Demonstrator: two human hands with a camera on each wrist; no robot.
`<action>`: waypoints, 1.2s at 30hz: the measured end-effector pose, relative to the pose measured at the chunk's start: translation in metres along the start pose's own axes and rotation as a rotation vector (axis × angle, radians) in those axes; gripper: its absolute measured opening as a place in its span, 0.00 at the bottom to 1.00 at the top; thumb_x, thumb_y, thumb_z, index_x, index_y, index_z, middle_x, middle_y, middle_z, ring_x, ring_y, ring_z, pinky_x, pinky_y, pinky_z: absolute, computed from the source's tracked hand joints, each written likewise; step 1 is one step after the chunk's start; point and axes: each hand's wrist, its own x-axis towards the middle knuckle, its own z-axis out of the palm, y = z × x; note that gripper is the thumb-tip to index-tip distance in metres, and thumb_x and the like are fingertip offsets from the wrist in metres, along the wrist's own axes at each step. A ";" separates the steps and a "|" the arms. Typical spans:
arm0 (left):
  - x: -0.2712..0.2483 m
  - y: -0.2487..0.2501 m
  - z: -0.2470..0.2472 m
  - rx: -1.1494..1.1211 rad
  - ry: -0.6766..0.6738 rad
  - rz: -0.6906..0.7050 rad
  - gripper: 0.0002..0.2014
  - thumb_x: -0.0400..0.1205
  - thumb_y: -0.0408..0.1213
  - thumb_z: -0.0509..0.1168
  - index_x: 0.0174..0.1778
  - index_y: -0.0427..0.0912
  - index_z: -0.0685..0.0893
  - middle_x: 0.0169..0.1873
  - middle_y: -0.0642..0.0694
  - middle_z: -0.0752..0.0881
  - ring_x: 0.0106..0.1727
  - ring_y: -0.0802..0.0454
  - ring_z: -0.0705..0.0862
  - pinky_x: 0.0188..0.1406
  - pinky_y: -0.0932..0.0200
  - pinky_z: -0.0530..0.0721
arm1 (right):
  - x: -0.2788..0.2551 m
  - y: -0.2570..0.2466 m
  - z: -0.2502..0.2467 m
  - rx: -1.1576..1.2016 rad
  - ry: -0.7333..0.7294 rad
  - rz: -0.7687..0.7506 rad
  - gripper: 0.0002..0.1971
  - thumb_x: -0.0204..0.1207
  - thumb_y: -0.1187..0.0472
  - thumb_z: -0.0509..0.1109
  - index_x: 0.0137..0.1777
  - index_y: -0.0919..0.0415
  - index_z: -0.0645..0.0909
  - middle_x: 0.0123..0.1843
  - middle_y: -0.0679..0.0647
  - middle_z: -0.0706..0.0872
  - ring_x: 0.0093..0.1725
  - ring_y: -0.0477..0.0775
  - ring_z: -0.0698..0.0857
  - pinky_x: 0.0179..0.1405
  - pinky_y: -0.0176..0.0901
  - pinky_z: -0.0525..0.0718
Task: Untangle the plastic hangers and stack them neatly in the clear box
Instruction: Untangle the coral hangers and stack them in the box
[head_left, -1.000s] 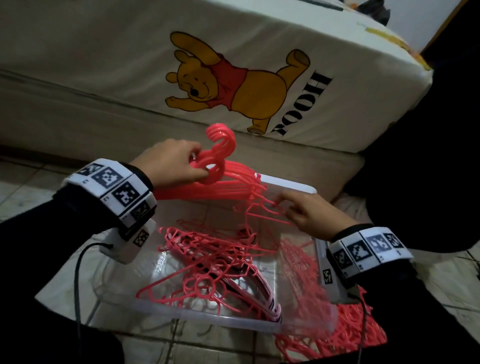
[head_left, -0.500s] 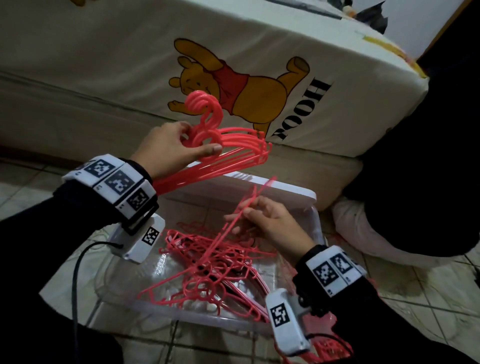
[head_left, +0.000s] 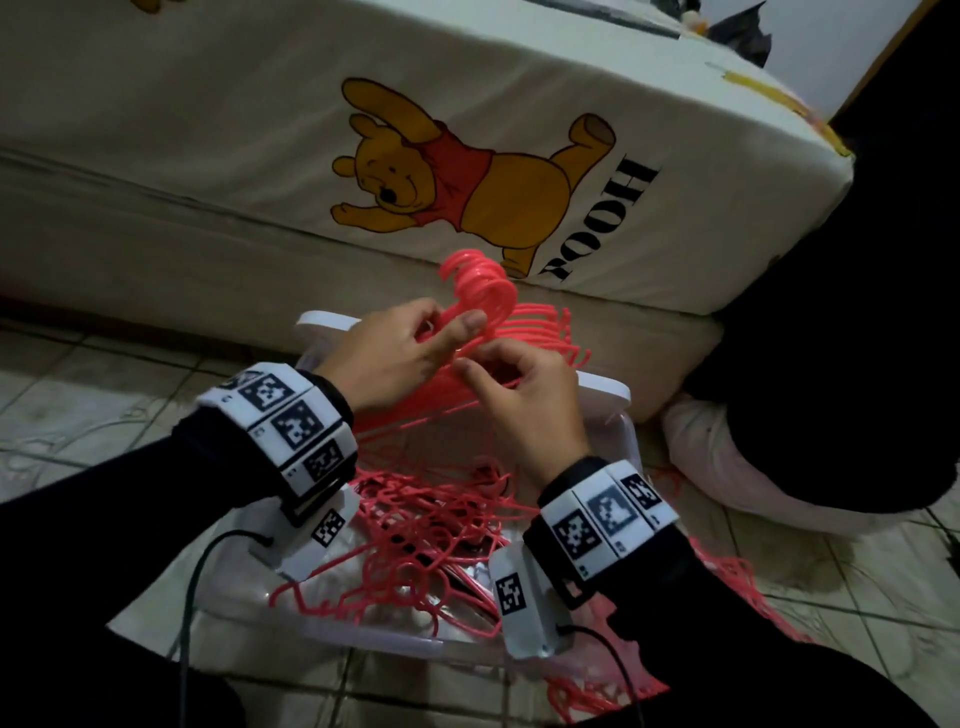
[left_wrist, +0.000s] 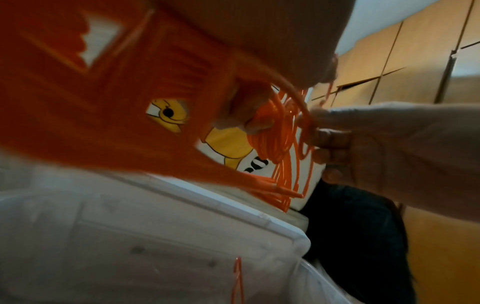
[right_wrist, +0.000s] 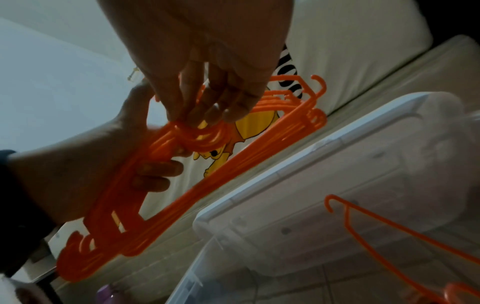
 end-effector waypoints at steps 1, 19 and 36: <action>0.000 0.001 0.002 -0.011 -0.016 0.001 0.41 0.64 0.79 0.46 0.47 0.46 0.81 0.36 0.47 0.86 0.39 0.48 0.85 0.46 0.43 0.83 | 0.001 0.000 0.001 0.001 0.012 0.003 0.03 0.70 0.62 0.77 0.37 0.59 0.87 0.31 0.46 0.87 0.32 0.41 0.82 0.36 0.33 0.79; 0.000 -0.004 0.009 0.078 -0.144 0.043 0.32 0.63 0.73 0.62 0.51 0.51 0.84 0.39 0.59 0.86 0.41 0.67 0.83 0.39 0.66 0.79 | 0.019 0.033 -0.036 -0.846 -0.386 -0.183 0.15 0.77 0.57 0.65 0.63 0.59 0.74 0.60 0.59 0.83 0.60 0.61 0.80 0.51 0.46 0.70; 0.012 -0.024 -0.015 0.435 0.020 -0.143 0.40 0.55 0.85 0.53 0.45 0.56 0.83 0.43 0.50 0.87 0.46 0.47 0.83 0.44 0.54 0.75 | 0.042 0.053 -0.088 -0.713 -0.403 0.257 0.28 0.59 0.46 0.83 0.54 0.61 0.80 0.50 0.54 0.85 0.50 0.53 0.83 0.47 0.40 0.77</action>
